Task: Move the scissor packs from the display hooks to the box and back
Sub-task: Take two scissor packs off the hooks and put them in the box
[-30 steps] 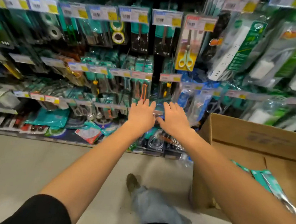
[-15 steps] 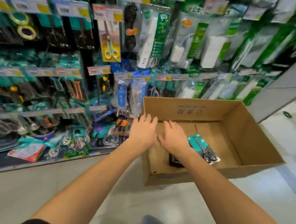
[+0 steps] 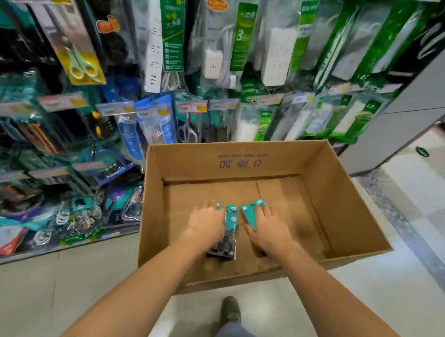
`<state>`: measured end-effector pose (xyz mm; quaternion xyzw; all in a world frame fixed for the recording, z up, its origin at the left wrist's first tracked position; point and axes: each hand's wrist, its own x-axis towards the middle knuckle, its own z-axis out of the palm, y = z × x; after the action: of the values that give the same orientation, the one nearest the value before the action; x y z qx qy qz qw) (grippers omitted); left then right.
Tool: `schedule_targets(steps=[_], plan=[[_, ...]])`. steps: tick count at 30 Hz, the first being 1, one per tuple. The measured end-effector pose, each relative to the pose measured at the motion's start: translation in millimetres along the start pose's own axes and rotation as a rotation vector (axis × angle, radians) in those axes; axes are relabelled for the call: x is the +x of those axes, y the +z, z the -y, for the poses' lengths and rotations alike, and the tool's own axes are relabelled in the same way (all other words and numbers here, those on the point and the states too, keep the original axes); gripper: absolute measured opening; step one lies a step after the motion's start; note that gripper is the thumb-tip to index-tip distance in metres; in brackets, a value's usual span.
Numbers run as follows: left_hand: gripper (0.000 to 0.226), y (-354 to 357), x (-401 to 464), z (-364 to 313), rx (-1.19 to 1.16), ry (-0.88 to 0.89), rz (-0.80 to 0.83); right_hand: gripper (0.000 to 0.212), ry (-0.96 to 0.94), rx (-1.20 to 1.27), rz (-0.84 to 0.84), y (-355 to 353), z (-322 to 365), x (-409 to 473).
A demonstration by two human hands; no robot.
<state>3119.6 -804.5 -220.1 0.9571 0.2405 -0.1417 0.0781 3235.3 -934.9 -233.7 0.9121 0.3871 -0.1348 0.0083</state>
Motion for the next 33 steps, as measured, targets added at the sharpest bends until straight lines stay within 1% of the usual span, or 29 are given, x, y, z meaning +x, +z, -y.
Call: schedule_targets(steps=[5, 8, 11, 15, 19, 21, 24, 27, 30, 33], plan=[[0.053, 20.5, 29.8, -25.9, -0.044, -0.090, 0.129, 0.067, -0.056, -0.123, 0.257, 20.6, -45.7, 29.0], [0.053, 31.0, 38.8, -31.8, -0.097, -0.156, 0.190, 0.064, -0.073, -0.138, 0.355, 23.7, -67.2, 43.8], [0.053, 42.6, 42.1, -36.1, -0.120, -0.214, 0.252, 0.057, -0.113, -0.183, 0.415, 27.8, -83.1, 56.8], [0.053, 52.7, 43.0, -40.1, -0.145, -0.283, 0.320, 0.052, -0.140, -0.177, 0.432, 31.1, -96.9, 70.3], [0.043, 60.7, 40.0, -39.0, -0.295, -0.384, 0.362, 0.056, -0.129, -0.014, 0.522, 31.0, -106.1, 80.6], [0.042, 62.0, 38.4, -37.4, -0.368, -0.417, 0.353, 0.060, -0.126, 0.048, 0.529, 29.8, -111.1, 86.5], [0.052, 60.8, 35.8, -33.1, -0.428, -0.474, 0.334, 0.064, -0.121, 0.133, 0.550, 24.5, -117.0, 93.0], [0.063, 56.5, 32.8, -28.0, -0.508, -0.526, 0.306, 0.058, -0.072, 0.302, 0.598, 22.6, -123.0, 99.5], [0.069, 54.7, 30.2, -20.9, -0.687, -0.549, 0.279, 0.051, -0.027, 0.524, 0.632, 18.8, -129.4, 103.2], [0.075, 52.4, 26.5, -10.9, -0.875, -0.532, 0.267, 0.054, 0.003, 0.822, 0.664, 10.8, -133.5, 104.5]])
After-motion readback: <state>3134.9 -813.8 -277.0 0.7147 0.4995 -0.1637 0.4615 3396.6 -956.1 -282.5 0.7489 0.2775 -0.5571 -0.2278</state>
